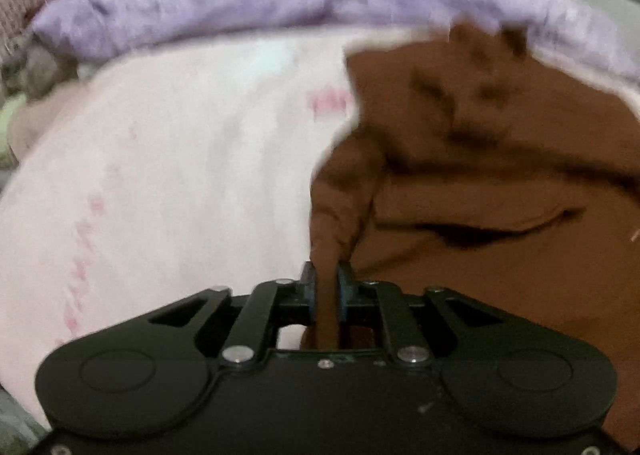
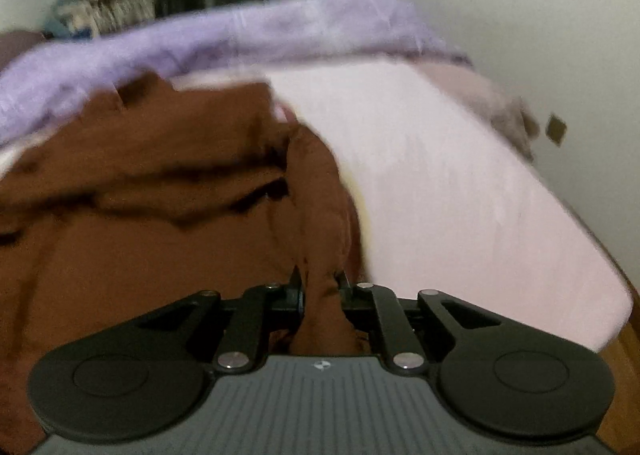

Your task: Fold large clothes

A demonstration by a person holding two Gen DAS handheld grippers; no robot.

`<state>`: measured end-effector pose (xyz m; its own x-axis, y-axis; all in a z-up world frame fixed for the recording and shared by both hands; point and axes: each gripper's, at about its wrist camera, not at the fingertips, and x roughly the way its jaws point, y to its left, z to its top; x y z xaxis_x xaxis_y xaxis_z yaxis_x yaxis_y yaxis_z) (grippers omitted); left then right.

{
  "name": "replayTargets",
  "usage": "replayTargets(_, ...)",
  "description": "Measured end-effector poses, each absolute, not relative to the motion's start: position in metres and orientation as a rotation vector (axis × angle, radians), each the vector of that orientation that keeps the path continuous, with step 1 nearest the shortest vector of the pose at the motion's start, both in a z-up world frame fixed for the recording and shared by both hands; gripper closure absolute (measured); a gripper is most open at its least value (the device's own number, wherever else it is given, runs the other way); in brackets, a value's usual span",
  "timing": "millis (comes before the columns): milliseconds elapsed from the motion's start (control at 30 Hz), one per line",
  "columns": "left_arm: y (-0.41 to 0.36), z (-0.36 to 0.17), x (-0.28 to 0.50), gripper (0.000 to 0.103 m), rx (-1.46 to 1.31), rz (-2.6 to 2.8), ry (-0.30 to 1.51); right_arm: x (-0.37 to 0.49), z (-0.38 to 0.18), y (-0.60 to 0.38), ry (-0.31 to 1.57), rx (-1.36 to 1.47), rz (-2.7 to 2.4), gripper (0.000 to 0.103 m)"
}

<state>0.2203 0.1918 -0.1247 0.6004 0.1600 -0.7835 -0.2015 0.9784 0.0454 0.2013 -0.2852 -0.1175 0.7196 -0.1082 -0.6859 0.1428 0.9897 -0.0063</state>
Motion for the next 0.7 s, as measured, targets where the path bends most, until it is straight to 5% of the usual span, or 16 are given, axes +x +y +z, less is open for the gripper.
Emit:
replayTargets(33, 0.187, -0.133, 0.217, 0.072, -0.019, 0.224, 0.899, 0.198, -0.125, -0.284, 0.722, 0.028, -0.152, 0.079)
replayTargets(100, 0.177, -0.133, 0.21, 0.034, 0.056, 0.298, 0.872, 0.19, -0.126, -0.278, 0.689, -0.047, -0.197, 0.053)
replayTargets(133, 0.175, -0.132, 0.208, 0.031, 0.072, 0.313, 0.875, 0.188, -0.125, -0.276, 0.687, -0.074, -0.207, 0.049)
replayTargets(333, 0.18, -0.131, 0.195, 0.019, 0.022, 0.328, 0.889, 0.18, -0.119, -0.277, 0.678, -0.05, -0.23, 0.042)
replayTargets(700, 0.152, -0.105, 0.194, 0.019, 0.068, 0.316, 0.816, 0.171, -0.086, -0.194, 0.46, -0.145, -0.137, 0.04)
